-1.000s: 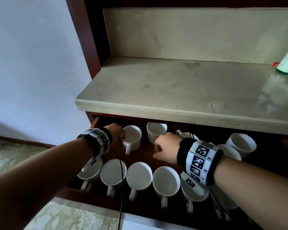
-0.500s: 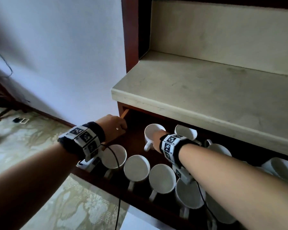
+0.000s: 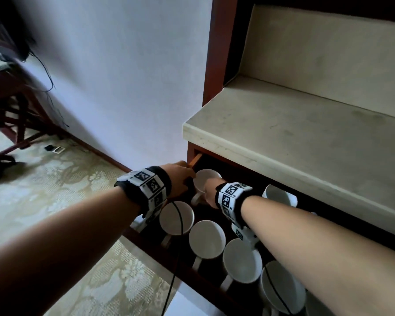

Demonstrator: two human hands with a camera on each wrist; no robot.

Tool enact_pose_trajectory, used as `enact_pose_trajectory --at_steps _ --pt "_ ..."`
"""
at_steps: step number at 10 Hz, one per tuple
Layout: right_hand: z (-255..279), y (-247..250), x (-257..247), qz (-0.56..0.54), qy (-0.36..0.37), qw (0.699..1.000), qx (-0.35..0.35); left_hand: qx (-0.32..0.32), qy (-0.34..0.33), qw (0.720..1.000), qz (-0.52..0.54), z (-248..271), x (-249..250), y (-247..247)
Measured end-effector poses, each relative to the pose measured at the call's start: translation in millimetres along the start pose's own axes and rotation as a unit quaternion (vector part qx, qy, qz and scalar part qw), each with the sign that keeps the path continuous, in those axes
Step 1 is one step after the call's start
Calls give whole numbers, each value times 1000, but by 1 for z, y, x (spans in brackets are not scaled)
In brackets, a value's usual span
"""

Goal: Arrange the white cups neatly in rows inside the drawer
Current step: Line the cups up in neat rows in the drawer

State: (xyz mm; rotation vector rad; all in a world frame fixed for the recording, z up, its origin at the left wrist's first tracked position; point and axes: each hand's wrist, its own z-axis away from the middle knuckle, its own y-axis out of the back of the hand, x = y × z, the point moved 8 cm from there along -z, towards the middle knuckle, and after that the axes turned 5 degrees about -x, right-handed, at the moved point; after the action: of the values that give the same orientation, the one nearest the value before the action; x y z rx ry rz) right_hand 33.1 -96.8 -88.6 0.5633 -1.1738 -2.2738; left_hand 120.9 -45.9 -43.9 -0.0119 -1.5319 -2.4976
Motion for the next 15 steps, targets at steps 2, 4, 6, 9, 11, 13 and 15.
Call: enact_pose_trajectory --at_steps 2,4,6,9,11,13,15 --pt "3 -2 -16 19 20 999 -29 -85 -49 988 -116 -2 16 -21" --pt "8 3 -11 14 54 998 -5 -134 -51 982 -119 -9 17 -32" --pt "48 28 27 -3 91 994 58 -102 -60 989 -84 -16 20 -29" --pt "87 -4 132 103 -148 984 -8 -74 -30 996 -45 -23 18 -25" --pt "83 -14 140 162 -168 970 -63 -67 -15 996 -54 -24 16 -25" --pt "72 -2 120 95 -114 989 -18 -82 -27 995 -49 -18 18 -26" --pt "63 -6 63 158 -54 986 -24 -82 -38 994 -60 -16 20 -29"
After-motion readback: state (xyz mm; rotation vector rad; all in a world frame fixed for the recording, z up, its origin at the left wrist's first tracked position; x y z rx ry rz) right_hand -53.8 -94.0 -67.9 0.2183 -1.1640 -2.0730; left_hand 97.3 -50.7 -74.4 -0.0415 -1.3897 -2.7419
